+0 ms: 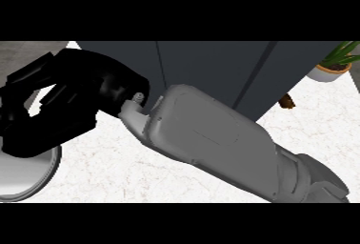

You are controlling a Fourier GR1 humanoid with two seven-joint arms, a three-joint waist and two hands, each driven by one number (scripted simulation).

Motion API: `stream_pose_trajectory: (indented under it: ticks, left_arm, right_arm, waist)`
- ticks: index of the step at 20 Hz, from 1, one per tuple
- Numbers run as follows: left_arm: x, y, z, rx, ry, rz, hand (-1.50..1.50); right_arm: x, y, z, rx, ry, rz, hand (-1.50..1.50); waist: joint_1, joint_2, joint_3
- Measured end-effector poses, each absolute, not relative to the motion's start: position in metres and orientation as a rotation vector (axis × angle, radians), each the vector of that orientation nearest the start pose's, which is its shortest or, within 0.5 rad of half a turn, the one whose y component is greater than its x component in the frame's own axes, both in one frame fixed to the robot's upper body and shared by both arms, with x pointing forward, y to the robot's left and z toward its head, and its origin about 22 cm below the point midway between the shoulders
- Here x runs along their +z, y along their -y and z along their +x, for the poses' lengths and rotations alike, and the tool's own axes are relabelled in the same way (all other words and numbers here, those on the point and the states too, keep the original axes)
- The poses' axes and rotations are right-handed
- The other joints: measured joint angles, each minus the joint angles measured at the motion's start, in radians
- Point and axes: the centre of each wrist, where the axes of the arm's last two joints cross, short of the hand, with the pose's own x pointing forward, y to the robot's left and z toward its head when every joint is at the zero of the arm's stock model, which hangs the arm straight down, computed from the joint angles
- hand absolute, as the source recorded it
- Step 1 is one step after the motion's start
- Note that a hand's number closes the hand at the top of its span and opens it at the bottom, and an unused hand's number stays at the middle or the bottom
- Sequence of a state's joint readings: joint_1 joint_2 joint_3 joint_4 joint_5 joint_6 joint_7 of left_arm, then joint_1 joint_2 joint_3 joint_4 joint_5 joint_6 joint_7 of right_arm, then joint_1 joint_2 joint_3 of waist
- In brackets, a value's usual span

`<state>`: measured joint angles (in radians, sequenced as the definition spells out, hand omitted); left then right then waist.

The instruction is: Pick up the wine, place it into the cabinet and close the cabinet

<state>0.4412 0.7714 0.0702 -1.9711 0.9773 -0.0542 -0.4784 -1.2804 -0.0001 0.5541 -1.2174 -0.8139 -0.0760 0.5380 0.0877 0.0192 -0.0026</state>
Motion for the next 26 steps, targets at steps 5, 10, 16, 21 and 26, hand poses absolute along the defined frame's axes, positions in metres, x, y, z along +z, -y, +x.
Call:
stream_pose_trajectory:
  ticks: [5,10,16,21,26]
  left_arm:
    - [0.108,-0.378,0.149,0.166,1.982,-0.204,-1.50]
    - [0.110,-0.378,0.148,0.169,1.962,-0.222,-1.50]
    - [0.114,-0.377,0.150,0.150,1.954,-0.243,-1.50]
    - [0.116,-0.370,0.151,0.150,1.963,-0.278,-1.50]
    - [0.119,-0.362,0.154,0.151,1.958,-0.313,-1.50]
  right_arm:
    - [0.248,-0.047,0.348,0.810,1.329,0.789,1.50]
    - [0.238,-0.042,0.369,0.772,1.424,0.747,1.50]
    - [0.226,-0.035,0.378,0.769,1.465,0.785,1.50]
    - [0.219,-0.031,0.381,0.763,1.494,0.833,1.50]
    - [0.218,-0.031,0.382,0.761,1.514,0.878,1.50]
  waist:
    - [-0.015,-0.005,0.000]
    - [-0.021,-0.020,-0.007]
    - [-0.016,-0.040,-0.019]
    - [-0.014,-0.046,-0.027]
    - [-0.023,-0.044,-0.037]
